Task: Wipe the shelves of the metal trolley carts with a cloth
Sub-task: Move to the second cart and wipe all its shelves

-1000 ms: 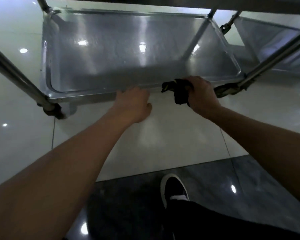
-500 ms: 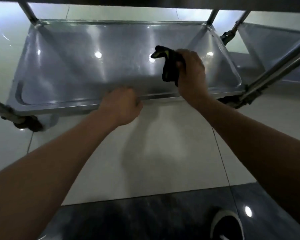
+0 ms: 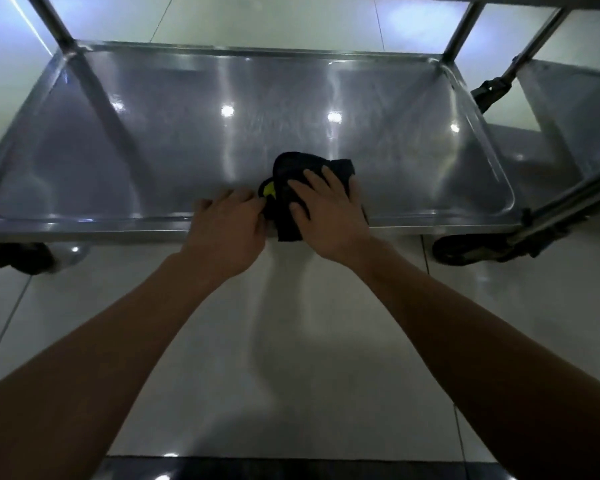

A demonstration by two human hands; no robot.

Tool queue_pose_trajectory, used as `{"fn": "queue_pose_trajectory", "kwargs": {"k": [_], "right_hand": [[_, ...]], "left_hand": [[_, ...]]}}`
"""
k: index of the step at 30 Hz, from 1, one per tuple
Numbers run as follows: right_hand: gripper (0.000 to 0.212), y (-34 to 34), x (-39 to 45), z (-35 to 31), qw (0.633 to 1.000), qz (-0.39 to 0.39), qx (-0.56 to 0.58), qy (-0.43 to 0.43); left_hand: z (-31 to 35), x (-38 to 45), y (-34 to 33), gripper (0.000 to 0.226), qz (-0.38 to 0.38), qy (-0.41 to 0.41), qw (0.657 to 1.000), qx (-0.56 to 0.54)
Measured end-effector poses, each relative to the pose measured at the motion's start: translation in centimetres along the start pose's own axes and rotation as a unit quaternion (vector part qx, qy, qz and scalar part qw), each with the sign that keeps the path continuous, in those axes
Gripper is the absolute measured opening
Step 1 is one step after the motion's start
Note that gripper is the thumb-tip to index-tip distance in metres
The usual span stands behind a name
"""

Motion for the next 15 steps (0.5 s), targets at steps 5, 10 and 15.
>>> {"fn": "queue_pose_trajectory", "kwargs": {"k": [5, 10, 15], "right_hand": [[0.05, -0.4, 0.8, 2.2, 1.0, 0.008, 0.003, -0.014], [0.052, -0.2, 0.3, 5.5, 0.999, 0.014, 0.005, -0.045], [0.057, 0.7, -0.7, 10.3, 0.996, 0.017, 0.003, -0.089]], "left_hand": [[1.7, 1.7, -1.0, 0.03, 0.006, 0.011, 1.0, -0.019], [4.4, 3.4, -1.6, 0.036, 0.002, -0.002, 1.0, -0.007], [4.9, 4.4, -2.6, 0.033, -0.014, 0.034, 0.998, 0.043]]}}
Point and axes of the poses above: each hand's wrist, its own x-axis towards the middle knuckle, its own y-axis out of the back of the hand, z = x × y, the point moved 3 cm from there along x, towards the middle knuckle, and after that the axes turned 5 degrees about -x, right-handed, at the moved point
